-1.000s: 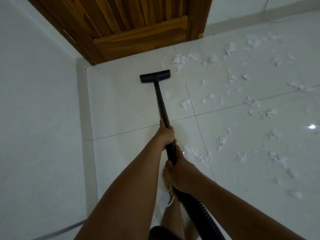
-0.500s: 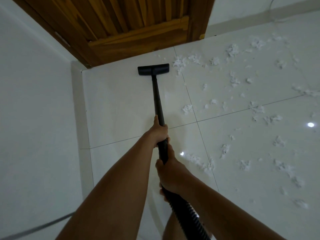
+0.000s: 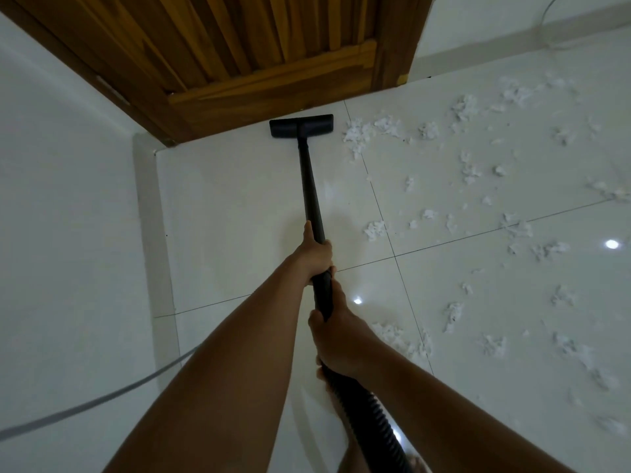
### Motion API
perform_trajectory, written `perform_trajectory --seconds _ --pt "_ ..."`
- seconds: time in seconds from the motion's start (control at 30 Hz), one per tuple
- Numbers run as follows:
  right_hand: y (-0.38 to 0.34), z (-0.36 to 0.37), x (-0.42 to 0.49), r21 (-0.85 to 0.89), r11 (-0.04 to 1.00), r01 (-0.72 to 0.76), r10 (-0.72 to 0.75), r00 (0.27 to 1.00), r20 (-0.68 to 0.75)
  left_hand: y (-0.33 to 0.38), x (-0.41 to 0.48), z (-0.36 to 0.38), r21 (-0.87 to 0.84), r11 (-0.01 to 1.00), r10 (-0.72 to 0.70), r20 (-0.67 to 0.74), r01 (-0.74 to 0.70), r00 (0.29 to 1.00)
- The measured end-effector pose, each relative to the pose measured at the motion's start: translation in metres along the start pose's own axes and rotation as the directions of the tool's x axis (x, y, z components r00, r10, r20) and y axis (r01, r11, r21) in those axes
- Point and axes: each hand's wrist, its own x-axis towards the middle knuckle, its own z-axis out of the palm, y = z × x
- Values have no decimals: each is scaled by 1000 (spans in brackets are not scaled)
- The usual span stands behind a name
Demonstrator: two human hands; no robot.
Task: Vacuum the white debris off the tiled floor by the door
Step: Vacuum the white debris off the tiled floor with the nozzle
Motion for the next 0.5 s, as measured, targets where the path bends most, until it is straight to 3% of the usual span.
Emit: perform_trajectory --seconds 0.5 --pt "-24 -9 -5 17 999 -27 26 999 31 19 -9 -12 -66 997 -37 12 38 999"
